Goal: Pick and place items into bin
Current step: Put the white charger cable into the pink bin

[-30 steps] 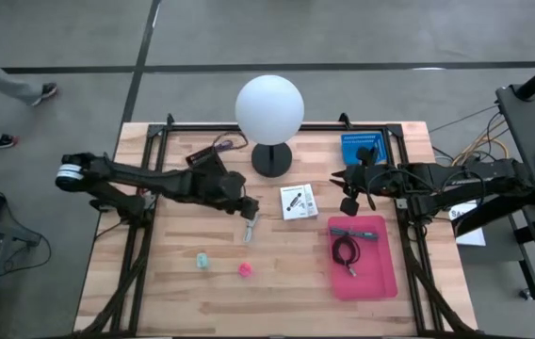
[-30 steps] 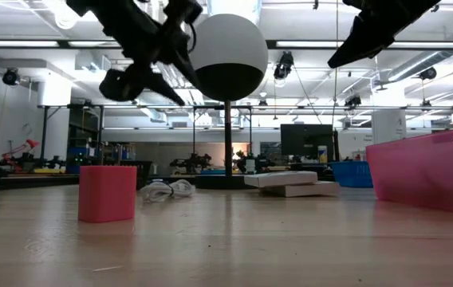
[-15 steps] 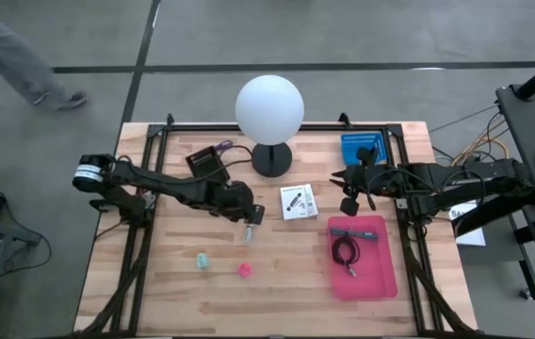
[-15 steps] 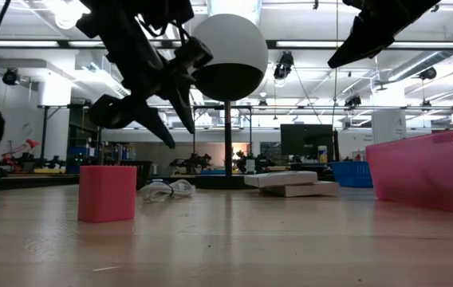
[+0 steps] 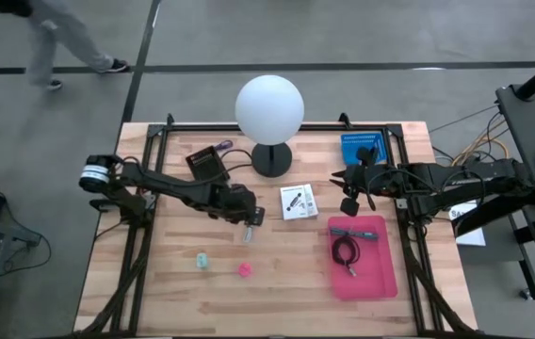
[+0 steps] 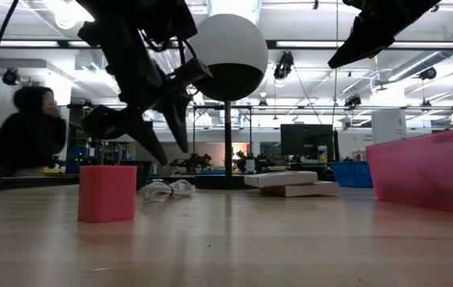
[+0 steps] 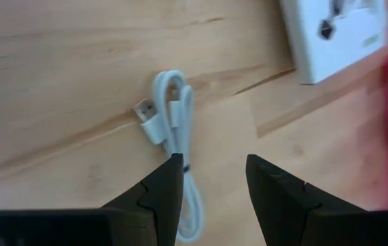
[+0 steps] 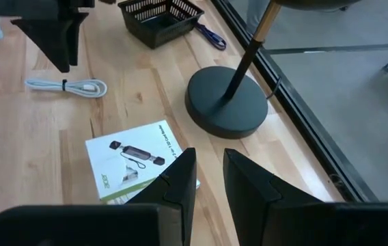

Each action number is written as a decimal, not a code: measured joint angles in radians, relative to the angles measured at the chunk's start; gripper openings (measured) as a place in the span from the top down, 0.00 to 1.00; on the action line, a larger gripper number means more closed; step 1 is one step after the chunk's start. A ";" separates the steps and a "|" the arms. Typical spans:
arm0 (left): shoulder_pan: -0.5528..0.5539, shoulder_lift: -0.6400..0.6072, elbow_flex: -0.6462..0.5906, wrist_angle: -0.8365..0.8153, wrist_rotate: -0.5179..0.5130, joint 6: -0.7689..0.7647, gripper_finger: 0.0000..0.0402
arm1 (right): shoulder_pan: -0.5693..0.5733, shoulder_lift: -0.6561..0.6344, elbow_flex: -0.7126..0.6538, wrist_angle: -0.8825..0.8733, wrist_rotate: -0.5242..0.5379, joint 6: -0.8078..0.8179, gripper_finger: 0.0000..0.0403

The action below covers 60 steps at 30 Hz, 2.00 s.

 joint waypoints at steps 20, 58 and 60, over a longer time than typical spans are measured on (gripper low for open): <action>0.000 0.118 -0.007 0.083 0.003 0.000 0.64 | 0.000 0.000 0.000 -0.027 0.000 0.001 0.84; 0.000 0.159 -0.015 0.144 0.094 0.089 0.96 | 0.000 0.000 0.000 -0.027 0.000 -0.026 0.84; 0.000 0.159 -0.012 0.153 0.112 0.090 0.96 | 0.000 0.000 0.000 -0.027 0.000 -0.026 0.84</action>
